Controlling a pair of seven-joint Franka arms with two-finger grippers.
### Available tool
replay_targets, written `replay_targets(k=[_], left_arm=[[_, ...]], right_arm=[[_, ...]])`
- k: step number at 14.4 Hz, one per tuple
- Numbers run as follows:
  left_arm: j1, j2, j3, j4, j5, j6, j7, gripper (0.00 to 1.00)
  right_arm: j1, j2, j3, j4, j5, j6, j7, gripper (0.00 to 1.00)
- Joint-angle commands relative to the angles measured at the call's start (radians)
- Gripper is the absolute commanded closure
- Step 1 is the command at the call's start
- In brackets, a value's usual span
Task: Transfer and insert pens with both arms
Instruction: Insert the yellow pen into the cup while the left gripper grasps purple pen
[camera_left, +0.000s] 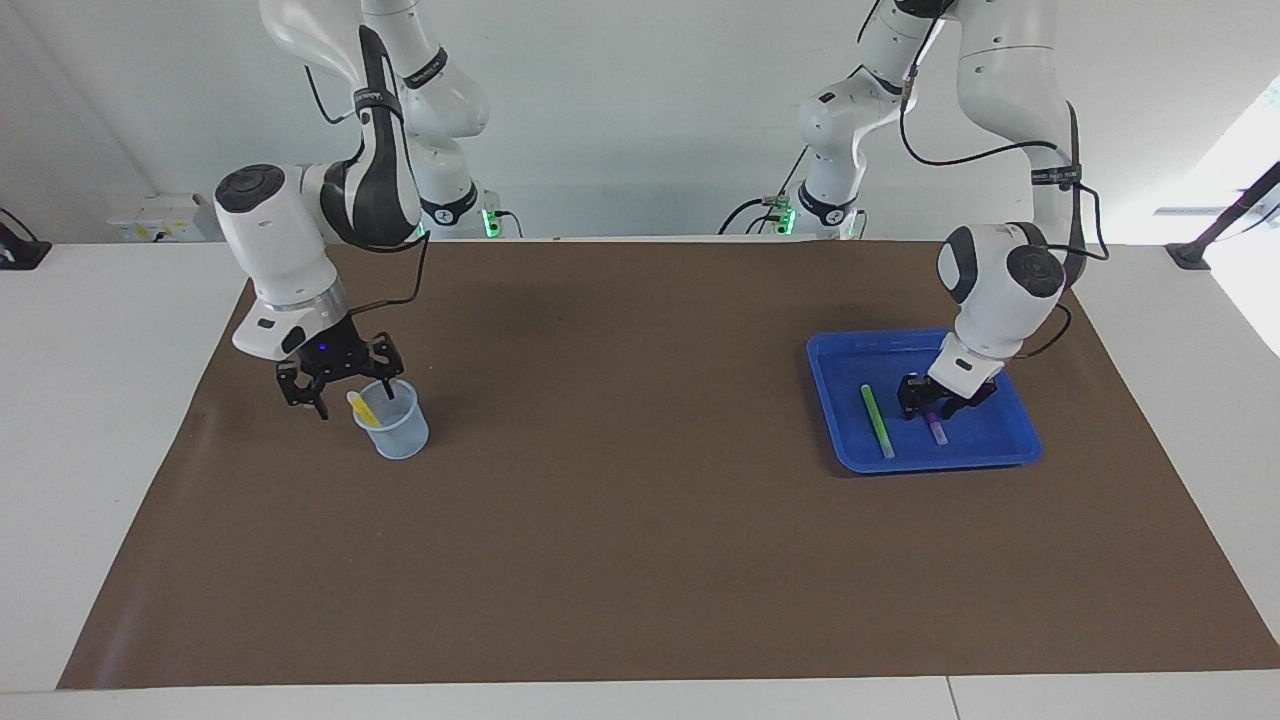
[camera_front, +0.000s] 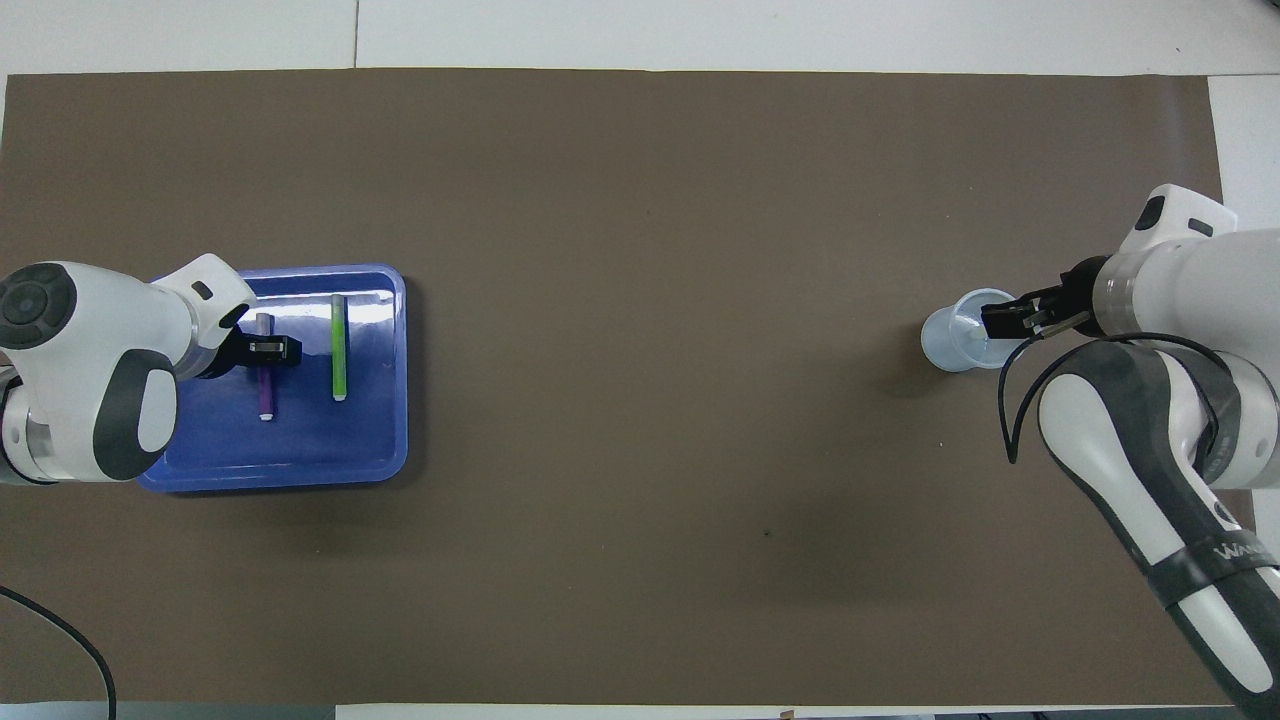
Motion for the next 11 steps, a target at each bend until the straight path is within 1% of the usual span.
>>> replay_targets(k=[1, 2, 3, 6, 7, 9, 11], left_arm=[[0.010, -0.001, -0.003, -0.026, 0.026, 0.037, -0.023, 0.76], [0.012, -0.001, -0.003, -0.026, 0.026, 0.037, -0.022, 0.91], [0.012, -0.001, -0.003, -0.024, 0.026, 0.037, -0.022, 1.00], [0.013, 0.001, -0.003, -0.020, 0.026, 0.036, -0.020, 1.00], [0.013, 0.001, -0.003, -0.017, 0.026, 0.034, -0.022, 1.00], [0.026, 0.013, -0.003, 0.006, 0.026, 0.011, -0.023, 1.00], [0.023, 0.016, -0.005, 0.081, 0.024, -0.106, -0.025, 1.00]], right_arm=[[-0.002, -0.005, 0.005, 0.089, -0.008, -0.108, 0.096, 0.00], [-0.002, -0.005, 0.007, 0.132, -0.008, -0.168, 0.136, 0.00], [0.000, -0.005, 0.007, 0.160, -0.008, -0.208, 0.173, 0.00], [0.001, -0.003, 0.008, 0.259, -0.020, -0.350, 0.300, 0.00], [0.029, -0.002, 0.008, 0.295, -0.023, -0.406, 0.344, 0.00], [0.066, -0.003, 0.008, 0.335, -0.037, -0.472, 0.424, 0.00], [0.107, 0.000, 0.008, 0.364, -0.055, -0.513, 0.492, 0.00]])
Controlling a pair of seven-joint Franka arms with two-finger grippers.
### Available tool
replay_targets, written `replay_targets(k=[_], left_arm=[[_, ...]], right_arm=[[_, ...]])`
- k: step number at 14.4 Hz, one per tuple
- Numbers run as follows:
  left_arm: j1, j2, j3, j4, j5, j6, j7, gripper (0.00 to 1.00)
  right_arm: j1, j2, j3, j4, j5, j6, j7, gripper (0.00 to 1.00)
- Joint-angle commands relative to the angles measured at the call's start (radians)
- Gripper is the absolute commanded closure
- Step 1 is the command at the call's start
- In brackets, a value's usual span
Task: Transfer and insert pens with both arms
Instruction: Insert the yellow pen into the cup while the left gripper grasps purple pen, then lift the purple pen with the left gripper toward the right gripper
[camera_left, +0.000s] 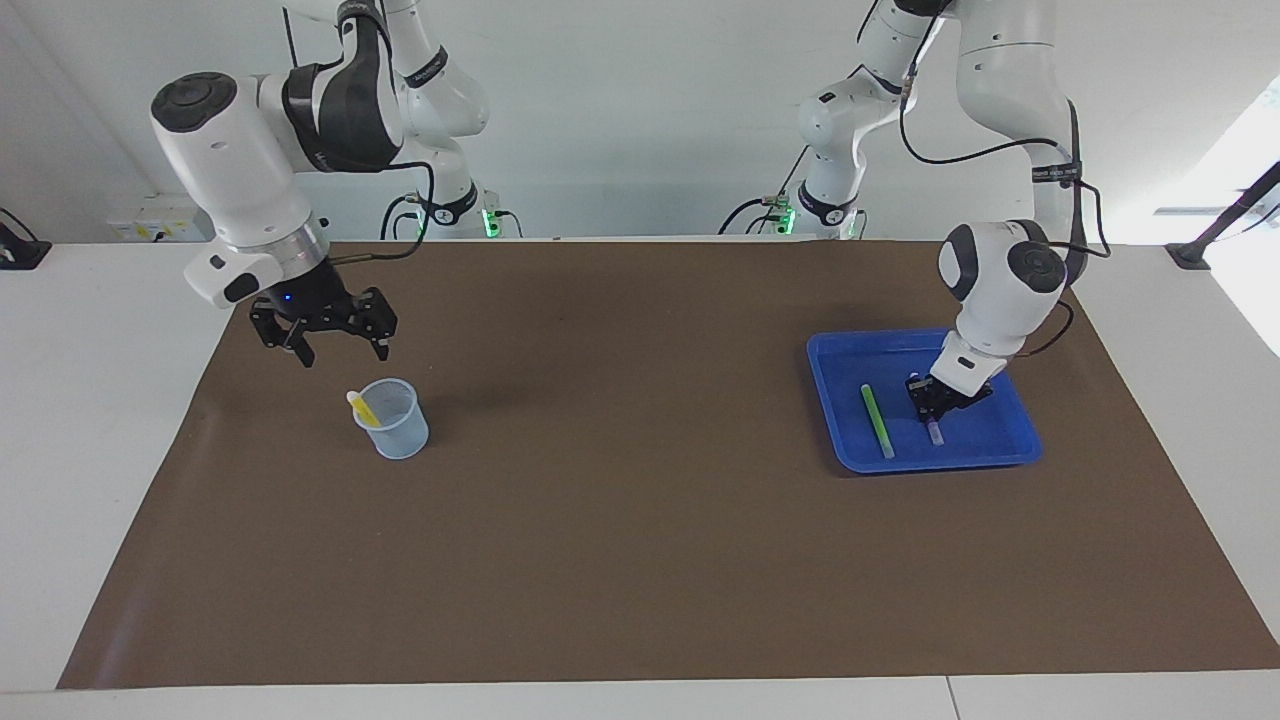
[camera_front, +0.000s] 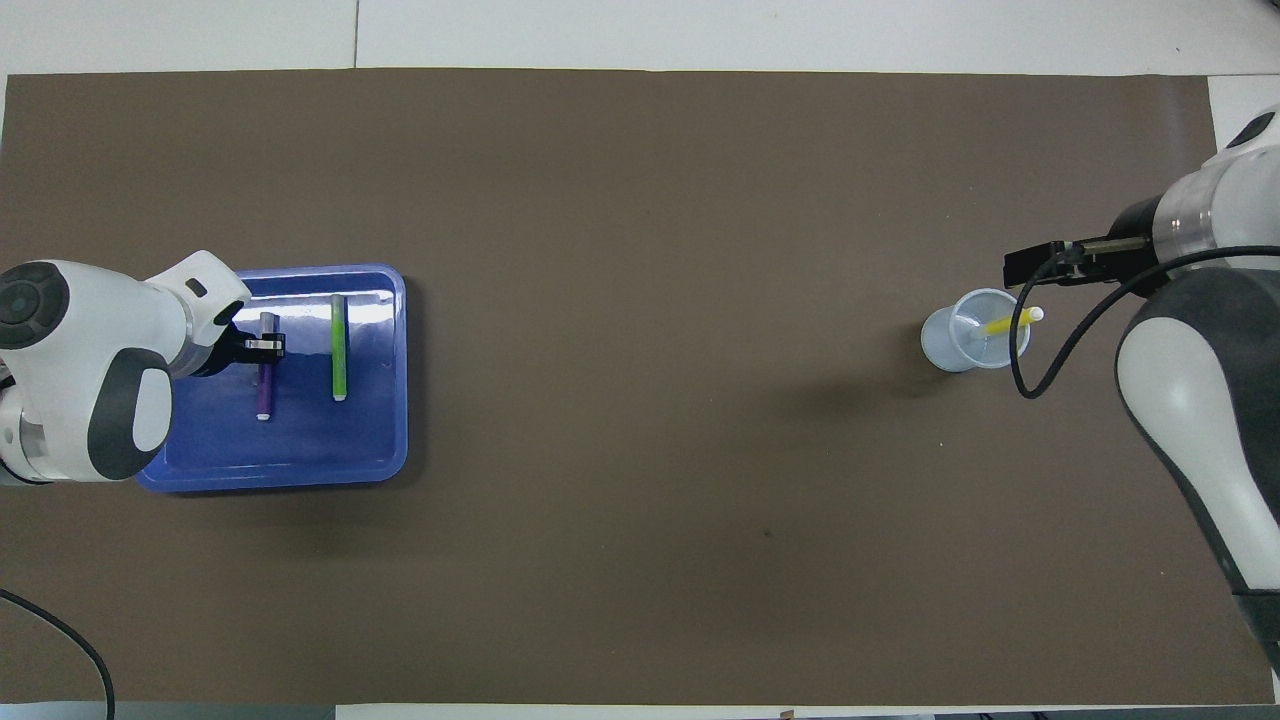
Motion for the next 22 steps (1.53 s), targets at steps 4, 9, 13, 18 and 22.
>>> replay_targets(k=[4, 9, 13, 18, 22], left_arm=[[-0.002, 0.012, -0.014, 0.227, -0.025, -0.360, -0.081, 1.00], [-0.023, 0.000, -0.022, 0.403, -0.206, -0.648, -0.325, 1.00], [-0.061, -0.014, -0.042, 0.508, -0.412, -0.777, -0.668, 1.00], [-0.061, -0.058, -0.089, 0.508, -0.716, -0.827, -1.010, 1.00], [-0.061, -0.065, -0.163, 0.503, -0.851, -0.795, -1.265, 1.00]], right_arm=[[0.067, 0.009, 0.004, 0.069, -0.047, -0.090, 0.142, 0.00], [0.055, -0.002, -0.005, 0.141, -0.047, -0.201, 0.143, 0.00], [0.052, 0.006, -0.005, 0.193, -0.046, -0.261, 0.145, 0.00], [0.053, 0.001, -0.005, 0.195, -0.044, -0.264, 0.145, 0.00], [0.050, 0.004, -0.003, 0.202, -0.038, -0.250, 0.143, 0.00]])
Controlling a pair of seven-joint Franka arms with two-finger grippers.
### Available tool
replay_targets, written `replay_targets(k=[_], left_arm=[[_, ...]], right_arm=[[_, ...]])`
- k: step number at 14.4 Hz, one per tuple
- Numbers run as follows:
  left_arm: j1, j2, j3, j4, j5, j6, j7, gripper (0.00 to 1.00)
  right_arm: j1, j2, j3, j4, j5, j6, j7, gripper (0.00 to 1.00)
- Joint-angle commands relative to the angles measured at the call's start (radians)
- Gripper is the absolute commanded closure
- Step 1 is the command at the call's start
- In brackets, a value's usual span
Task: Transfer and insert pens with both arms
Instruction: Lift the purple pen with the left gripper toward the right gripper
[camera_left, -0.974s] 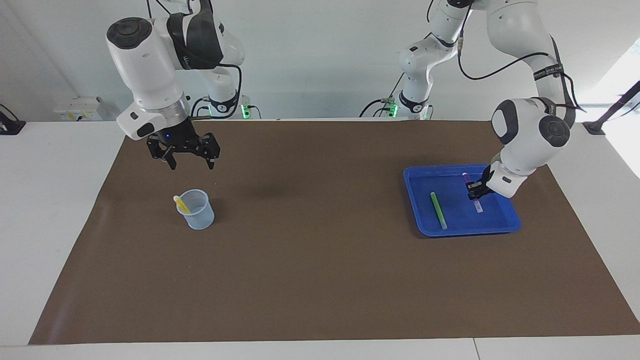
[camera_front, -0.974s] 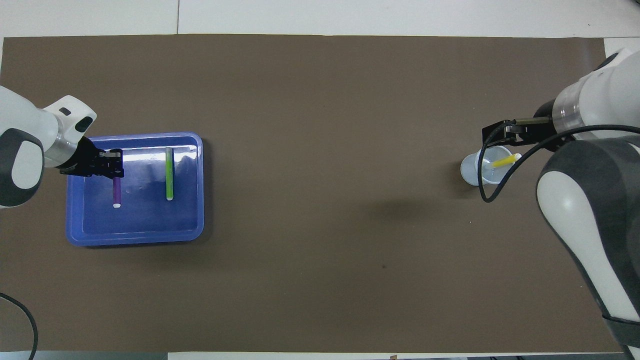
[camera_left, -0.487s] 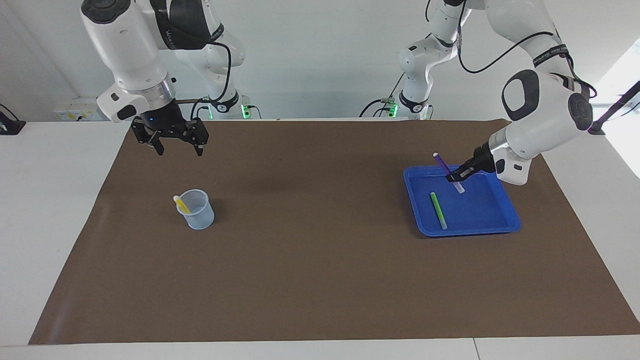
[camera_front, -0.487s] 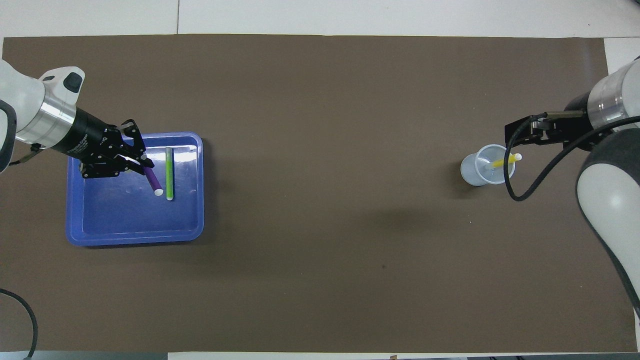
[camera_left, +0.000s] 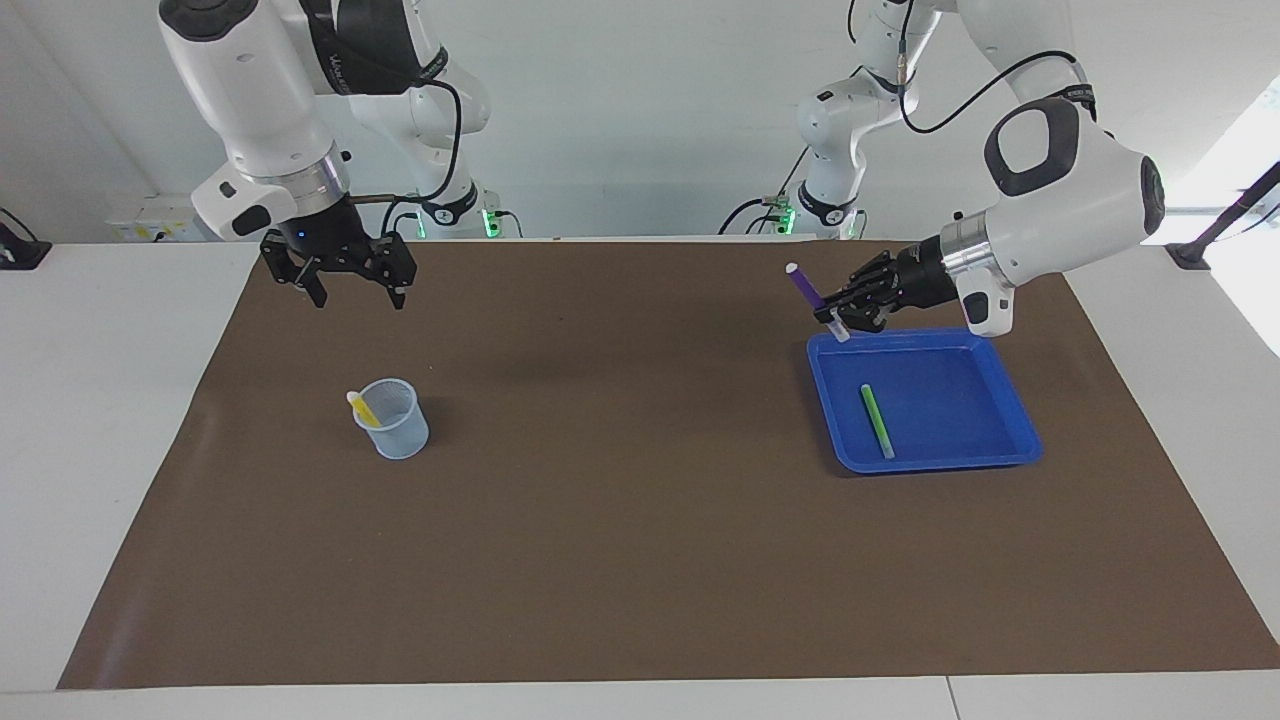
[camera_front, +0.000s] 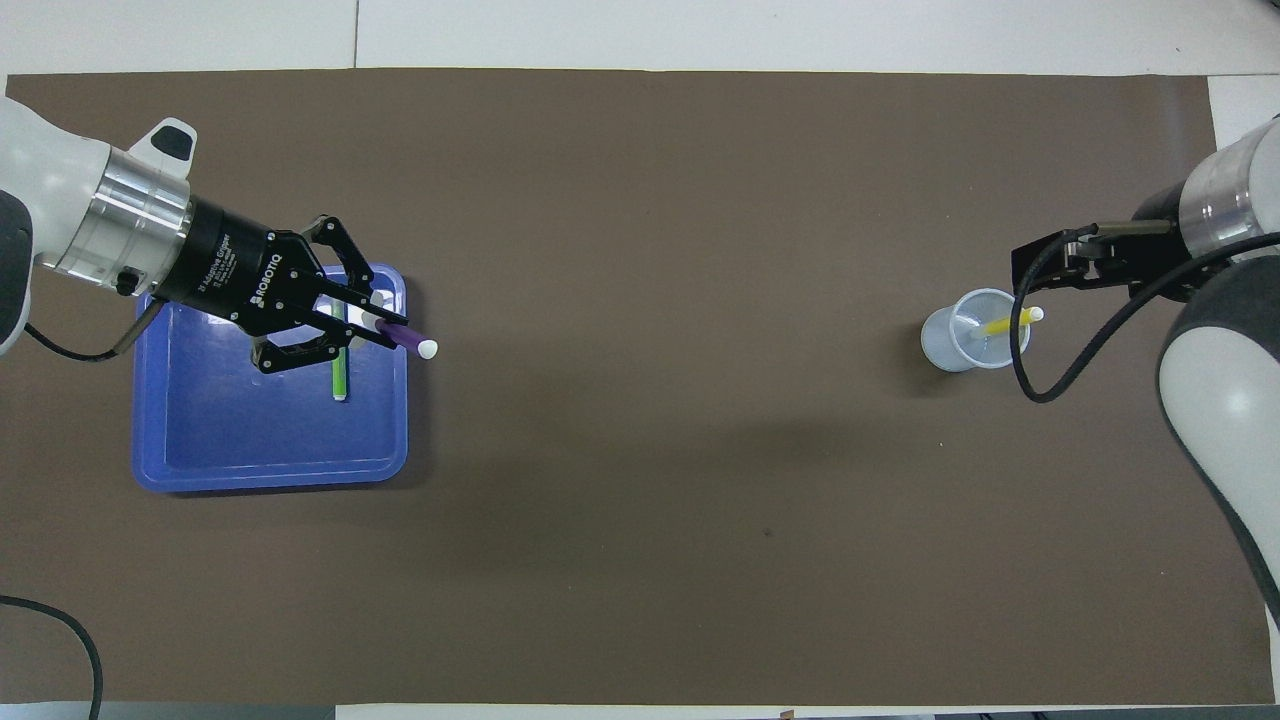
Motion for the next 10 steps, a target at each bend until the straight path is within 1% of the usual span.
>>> replay_targets(k=[1, 3, 4, 6, 8, 10], left_arm=[[0.001, -0.018, -0.050, -0.016, -0.060, 0.030, -0.158, 1.00], [-0.002, -0.024, -0.086, -0.035, -0.107, 0.088, -0.251, 1.00], [-0.010, -0.029, -0.092, -0.047, -0.126, 0.116, -0.287, 1.00], [-0.043, -0.050, -0.092, -0.084, -0.179, 0.163, -0.334, 1.00], [-0.080, -0.095, -0.092, -0.140, -0.227, 0.225, -0.354, 1.00], [-0.106, -0.147, -0.092, -0.211, -0.314, 0.301, -0.354, 1.00]], right_arm=[[-0.005, 0.008, 0.011, 0.020, -0.002, -0.001, 0.016, 0.00], [0.012, 0.011, 0.015, 0.025, 0.021, 0.008, 0.016, 0.00], [0.032, 0.015, 0.014, 0.040, 0.064, 0.011, 0.016, 0.00], [0.049, 0.028, 0.003, 0.074, 0.172, 0.002, 0.016, 0.00], [0.056, 0.033, -0.019, 0.097, 0.296, 0.002, 0.029, 0.00], [0.082, 0.033, -0.023, 0.098, 0.409, 0.019, 0.133, 0.00]])
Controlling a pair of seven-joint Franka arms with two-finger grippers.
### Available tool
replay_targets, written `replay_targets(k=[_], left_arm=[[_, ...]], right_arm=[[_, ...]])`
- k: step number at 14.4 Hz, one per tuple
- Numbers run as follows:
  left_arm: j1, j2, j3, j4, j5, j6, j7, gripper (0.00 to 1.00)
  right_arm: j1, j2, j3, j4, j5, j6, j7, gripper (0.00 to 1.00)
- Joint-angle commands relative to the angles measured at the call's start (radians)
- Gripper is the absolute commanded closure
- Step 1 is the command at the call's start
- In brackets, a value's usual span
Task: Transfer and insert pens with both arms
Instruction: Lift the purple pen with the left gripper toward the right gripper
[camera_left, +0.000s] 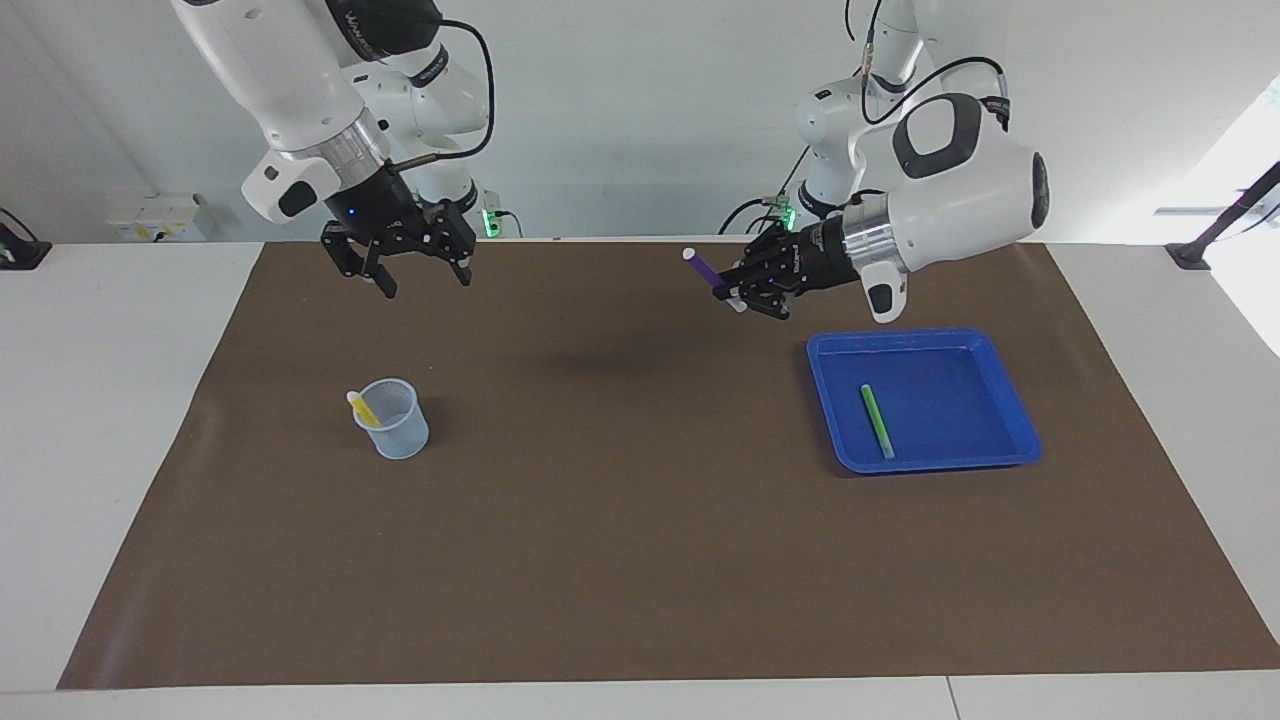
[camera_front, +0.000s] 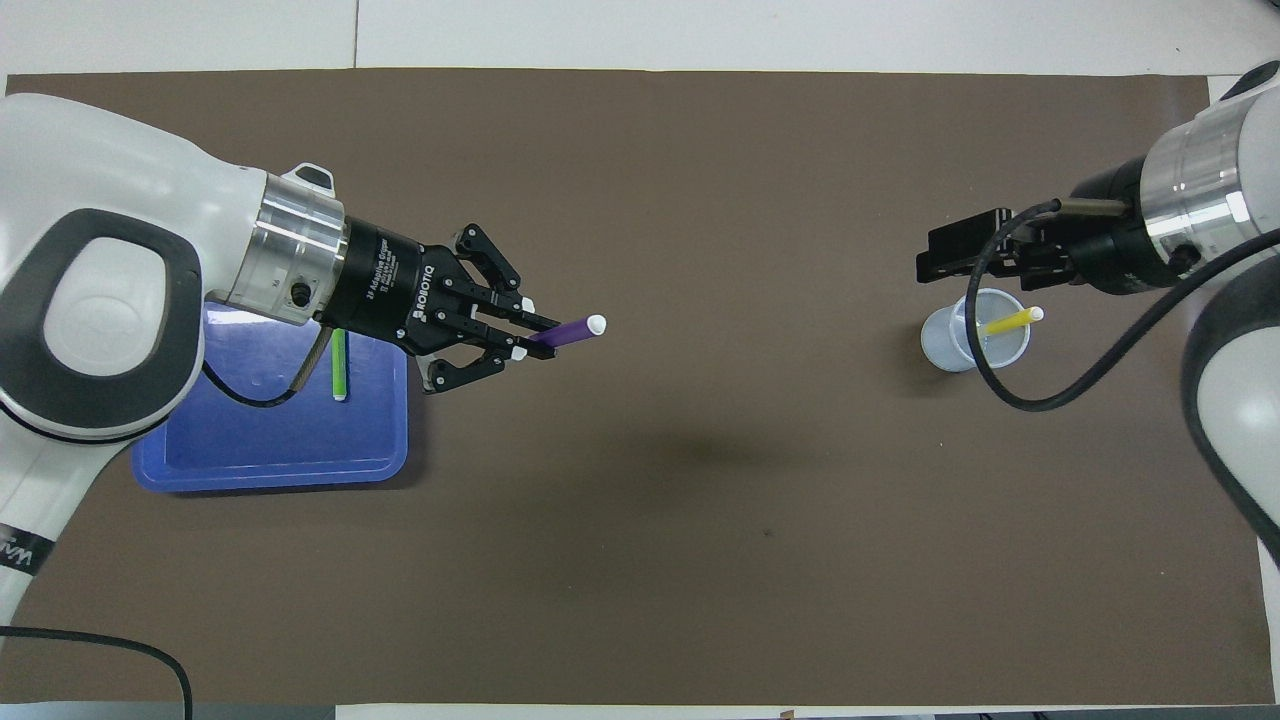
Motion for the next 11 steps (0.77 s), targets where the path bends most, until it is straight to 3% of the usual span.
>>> replay_targets(k=[1, 3, 6, 11], left_arm=[[-0.033, -0.129, 0.011, -0.145, -0.140, 0.115, -0.013, 1.00], [-0.085, -0.155, 0.011, -0.199, -0.212, 0.213, -0.015, 1.00], [-0.161, -0.185, 0.011, -0.248, -0.266, 0.311, -0.017, 1.00], [-0.215, -0.196, 0.011, -0.270, -0.354, 0.410, -0.020, 1.00]], right_arm=[[0.030, 0.021, -0.007, 0.031, 0.125, 0.034, 0.146, 0.00], [0.071, 0.016, 0.000, 0.017, 0.156, 0.114, 0.275, 0.00], [0.058, 0.026, 0.087, 0.010, 0.159, 0.190, 0.352, 0.00], [0.020, 0.043, 0.197, -0.007, 0.136, 0.200, 0.378, 0.00]])
